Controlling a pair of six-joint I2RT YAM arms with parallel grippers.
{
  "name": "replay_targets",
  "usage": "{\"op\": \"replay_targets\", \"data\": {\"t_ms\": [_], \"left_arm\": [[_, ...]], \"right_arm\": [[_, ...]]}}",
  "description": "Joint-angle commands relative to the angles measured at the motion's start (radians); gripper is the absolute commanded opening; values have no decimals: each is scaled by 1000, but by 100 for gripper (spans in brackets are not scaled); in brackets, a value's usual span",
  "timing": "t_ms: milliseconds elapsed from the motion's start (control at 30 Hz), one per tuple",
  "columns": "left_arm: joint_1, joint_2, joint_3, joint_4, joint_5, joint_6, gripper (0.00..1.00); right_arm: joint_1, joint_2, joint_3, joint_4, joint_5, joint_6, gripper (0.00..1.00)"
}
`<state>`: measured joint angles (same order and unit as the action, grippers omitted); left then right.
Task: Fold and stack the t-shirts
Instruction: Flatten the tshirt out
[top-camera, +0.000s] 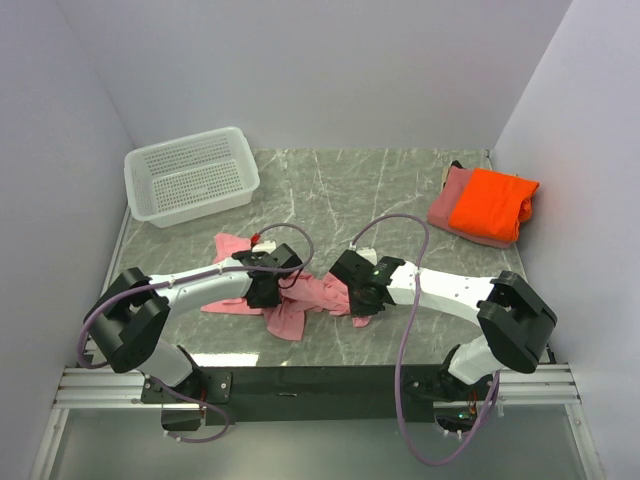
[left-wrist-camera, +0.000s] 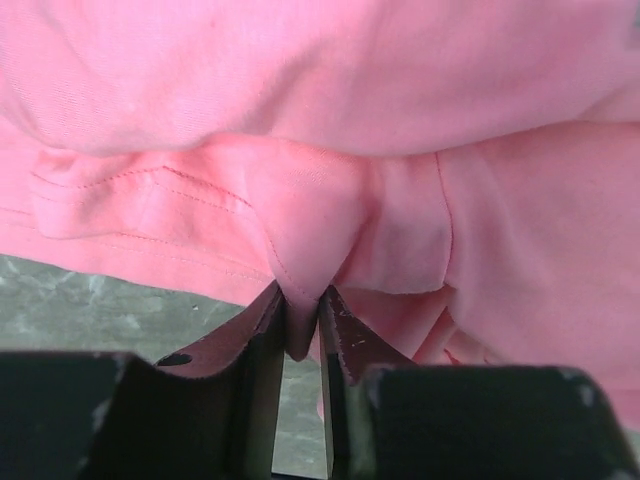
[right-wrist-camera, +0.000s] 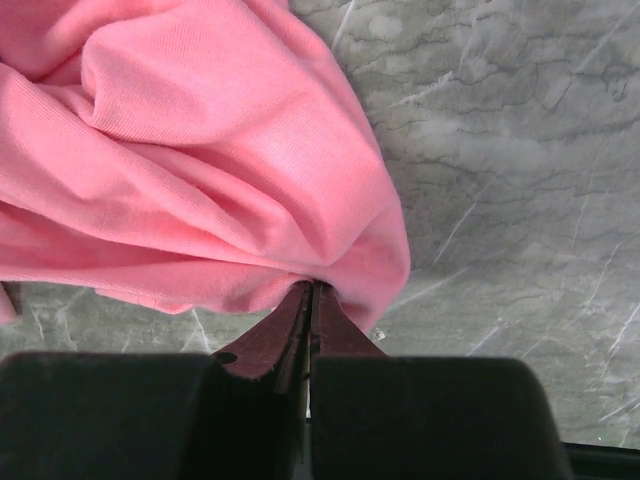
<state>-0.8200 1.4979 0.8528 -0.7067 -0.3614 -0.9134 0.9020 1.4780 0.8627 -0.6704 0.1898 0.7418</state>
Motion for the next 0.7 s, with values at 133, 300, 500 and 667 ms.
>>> {"op": "replay_targets", "data": {"t_ms": [133,300,500,667], "left_arm": [[-5,-41,68,-54,-45,5,32],[-5,-34,60,-48,-30,-2,35],[-5,-48,80,-68,-53,-4,14],[-5,-53,101,-105,-68,1,12]], "right_arm": [[-6,18,22,-12,17,-16,0],[-8,36,38,-15,16,-28,0],[-6,42,44,-11,14,-35,0],[-6,53,52,-18,25,-38,0]]}}
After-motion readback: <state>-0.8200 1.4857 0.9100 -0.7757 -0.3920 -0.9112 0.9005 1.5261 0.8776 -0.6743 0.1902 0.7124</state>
